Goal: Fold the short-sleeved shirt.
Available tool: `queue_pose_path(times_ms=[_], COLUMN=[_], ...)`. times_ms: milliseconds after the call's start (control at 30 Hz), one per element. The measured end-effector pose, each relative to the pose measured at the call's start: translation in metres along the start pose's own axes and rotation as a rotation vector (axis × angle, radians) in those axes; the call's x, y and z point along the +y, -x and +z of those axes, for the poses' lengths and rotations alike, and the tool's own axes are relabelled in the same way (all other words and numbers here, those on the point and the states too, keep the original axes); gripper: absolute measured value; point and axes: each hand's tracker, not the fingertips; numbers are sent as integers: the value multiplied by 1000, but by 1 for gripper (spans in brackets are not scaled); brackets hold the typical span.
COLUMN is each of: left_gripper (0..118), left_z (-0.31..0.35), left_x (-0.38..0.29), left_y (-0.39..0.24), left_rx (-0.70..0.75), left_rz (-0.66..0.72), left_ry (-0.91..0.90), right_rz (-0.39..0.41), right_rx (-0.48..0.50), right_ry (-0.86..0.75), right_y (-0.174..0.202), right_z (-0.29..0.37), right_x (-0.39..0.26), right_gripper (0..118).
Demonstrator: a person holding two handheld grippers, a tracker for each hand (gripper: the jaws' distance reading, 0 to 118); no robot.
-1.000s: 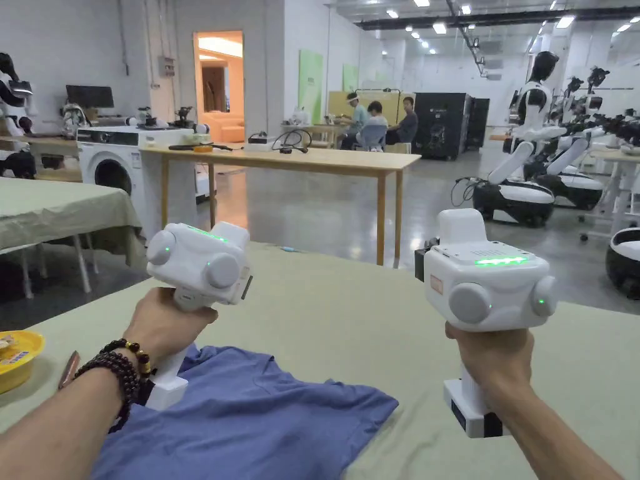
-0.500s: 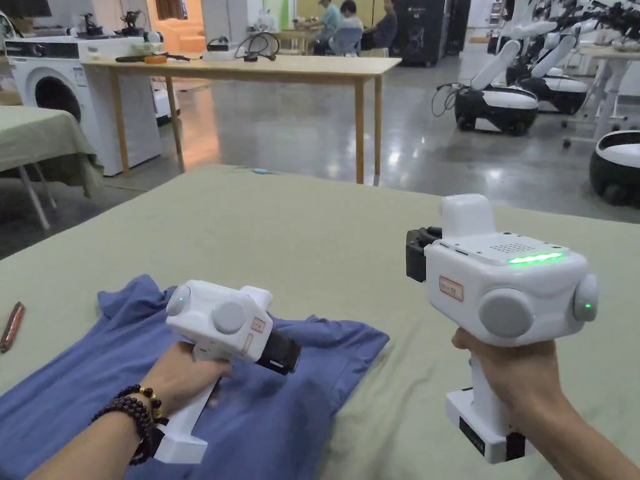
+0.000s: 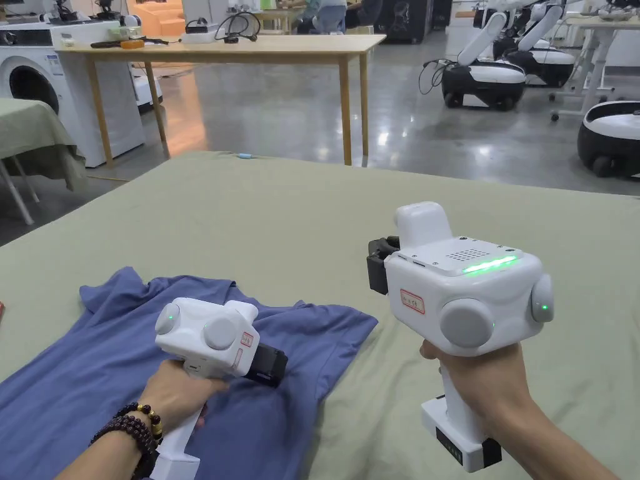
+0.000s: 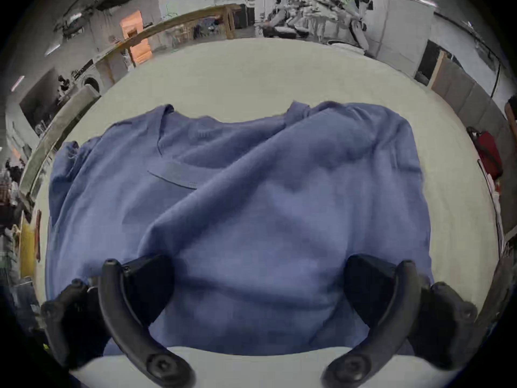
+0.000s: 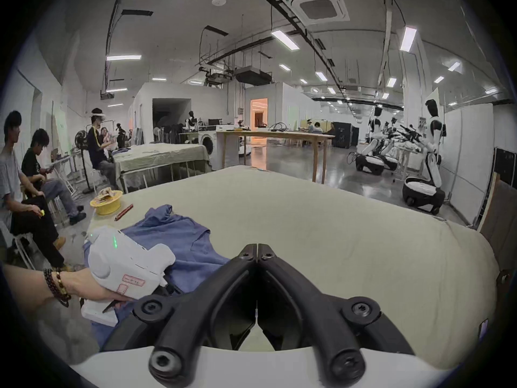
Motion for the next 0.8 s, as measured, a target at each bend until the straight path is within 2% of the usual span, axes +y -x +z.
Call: queue_pose_path(times_ms=[67,100,133,167,200,233,267,433,533,667,733,800], left_gripper=[113,105,86,74,53,20,8,5,4,3,3,3], left_z=[8,15,22,26,31,36,37,51,73,95,106,115], left_x=[-4,-6,-8,-10,-11,-13,-13,-7,7,28,43,57], left_y=[0,-2,-3,-4,-6,-9,-11,-9,-16,-38,-59,-93], left_rx=[-13,-34,-45,-45,-47,-39,3,-7,1,-61,-146,-188], left_rz=[3,-21,-39,-34,-40,-58,-79,-36,-56,-78,-57,-135], left_ry=[-18,-54,-86,-71,-73,-87,-90,-131,-218,-291,-321,-370], right_rz=[8,12,9,4,-3,-10,-14,-50,-46,-41,-41,-38], right_rx=[0,-2,-3,0,3,1,2,0,-17,-50,-78,-112], right_ry=[0,1,4,6,5,4,3,-14,-23,-47,-60,-71], right_y=[1,1,0,0,0,0,1,-4,-12,-30,-45,-61], right_z=[1,1,1,1,2,2,2,11,22,46,62,79], right_x=[-2,-3,-3,-3,-4,-4,-4,-1,1,3,5,5], right_gripper=[0,0,0,0,0,0,0,0,0,0,0,0])
